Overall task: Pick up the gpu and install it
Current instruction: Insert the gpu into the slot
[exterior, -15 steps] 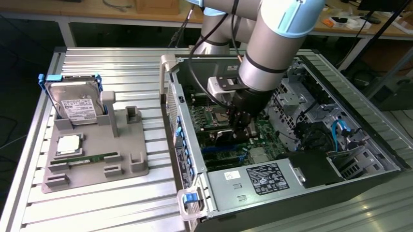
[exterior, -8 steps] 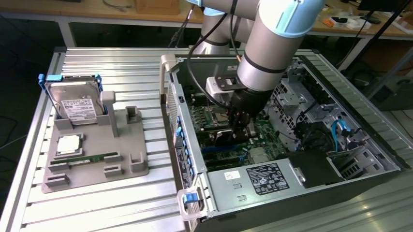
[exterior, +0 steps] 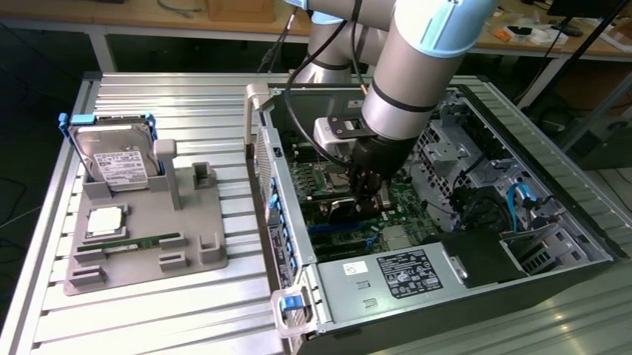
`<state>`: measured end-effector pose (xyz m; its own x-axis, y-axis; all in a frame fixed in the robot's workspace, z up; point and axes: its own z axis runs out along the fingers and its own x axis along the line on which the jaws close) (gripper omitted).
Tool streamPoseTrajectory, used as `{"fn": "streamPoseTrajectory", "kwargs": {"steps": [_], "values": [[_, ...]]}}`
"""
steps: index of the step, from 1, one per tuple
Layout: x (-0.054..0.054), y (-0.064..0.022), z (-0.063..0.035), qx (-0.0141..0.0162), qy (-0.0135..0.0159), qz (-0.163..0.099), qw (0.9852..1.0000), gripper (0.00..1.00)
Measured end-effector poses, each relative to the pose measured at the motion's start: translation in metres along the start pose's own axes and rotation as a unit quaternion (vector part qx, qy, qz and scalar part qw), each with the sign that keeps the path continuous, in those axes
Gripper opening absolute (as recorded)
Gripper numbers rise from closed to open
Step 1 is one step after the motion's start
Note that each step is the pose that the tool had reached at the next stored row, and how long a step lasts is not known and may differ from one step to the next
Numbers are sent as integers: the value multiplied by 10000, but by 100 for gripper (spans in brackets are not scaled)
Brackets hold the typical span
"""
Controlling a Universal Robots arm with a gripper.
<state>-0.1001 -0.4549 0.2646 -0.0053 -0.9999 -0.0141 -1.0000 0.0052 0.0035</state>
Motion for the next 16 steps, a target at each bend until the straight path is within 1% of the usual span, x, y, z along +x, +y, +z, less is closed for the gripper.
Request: {"fn": "streamPoseTrajectory", "kwargs": {"steps": [7,13,16], "values": [[1,1,1,0,0,0,10000,27],[1,5,30,0,1,0,10000,27],[5,35,39,0,0,0,10000,27]]}}
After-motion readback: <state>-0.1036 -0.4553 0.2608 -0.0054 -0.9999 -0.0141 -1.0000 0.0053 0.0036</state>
